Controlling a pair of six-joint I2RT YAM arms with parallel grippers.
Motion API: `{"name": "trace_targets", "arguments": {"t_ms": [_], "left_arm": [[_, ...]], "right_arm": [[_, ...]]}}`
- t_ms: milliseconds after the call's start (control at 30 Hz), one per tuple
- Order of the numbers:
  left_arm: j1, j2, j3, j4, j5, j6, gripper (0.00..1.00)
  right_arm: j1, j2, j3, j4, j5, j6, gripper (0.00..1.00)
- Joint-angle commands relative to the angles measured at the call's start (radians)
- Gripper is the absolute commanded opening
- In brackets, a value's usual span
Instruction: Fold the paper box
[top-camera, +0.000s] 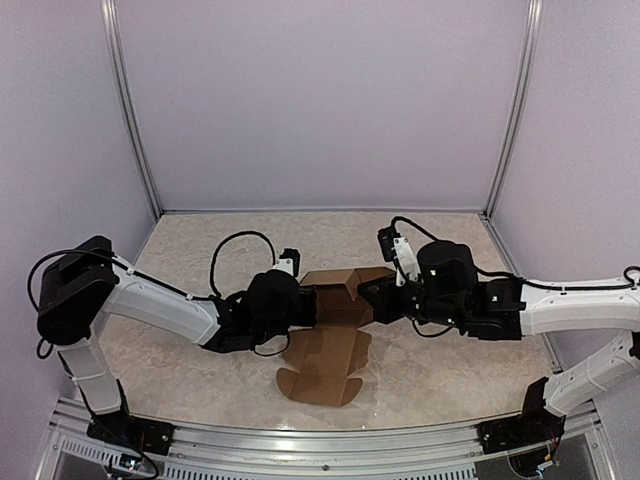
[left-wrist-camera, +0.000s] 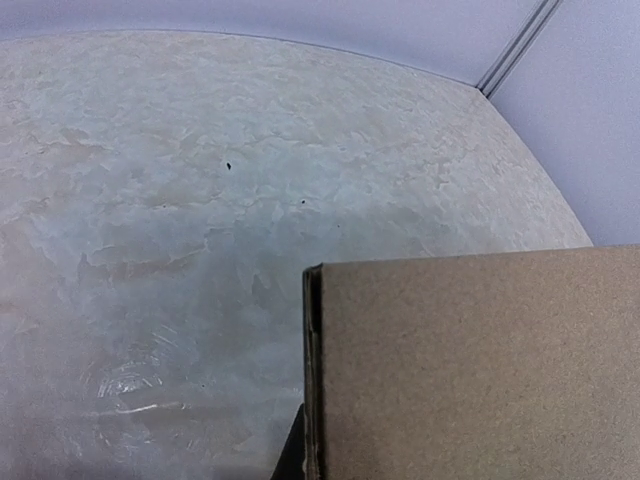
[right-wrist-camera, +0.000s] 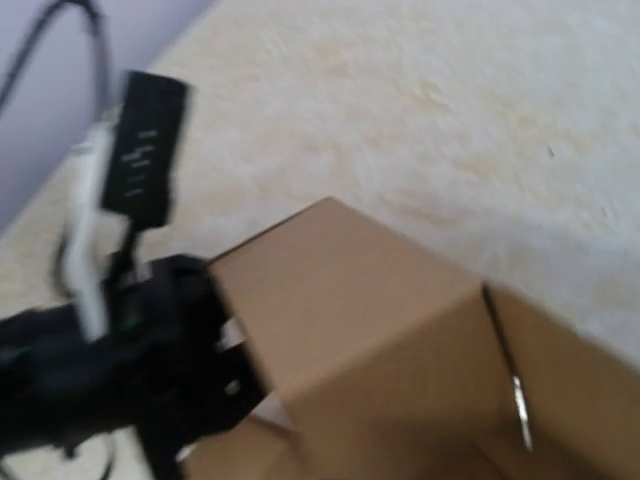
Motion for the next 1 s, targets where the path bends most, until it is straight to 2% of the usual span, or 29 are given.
{"name": "trace_targets", "arguments": {"t_ms": [0, 333, 533, 967], "left_arm": [[0.048, -0.046, -0.020, 0.000, 0.076, -0.057, 0.00], [0.112, -0.131, -0.043, 0.015, 0.168, -0.156, 0.00], [0.143, -0.192, -0.077, 0.072, 0.250, -0.244, 0.00], [0.152, -0.333, -0.124, 0.119, 0.343, -0.334, 0.00]], "right_arm": [[0.008, -0.075, 0.034, -0.067, -0.050, -0.072, 0.00], [0.015, -0.261, -0.016, -0.114, -0.171, -0.177, 0.00], [0.019, -0.346, -0.102, -0.011, -0.219, -0.206, 0.00], [0.025, -0.300, -0.112, 0.213, -0.194, -0.233, 0.00]]}}
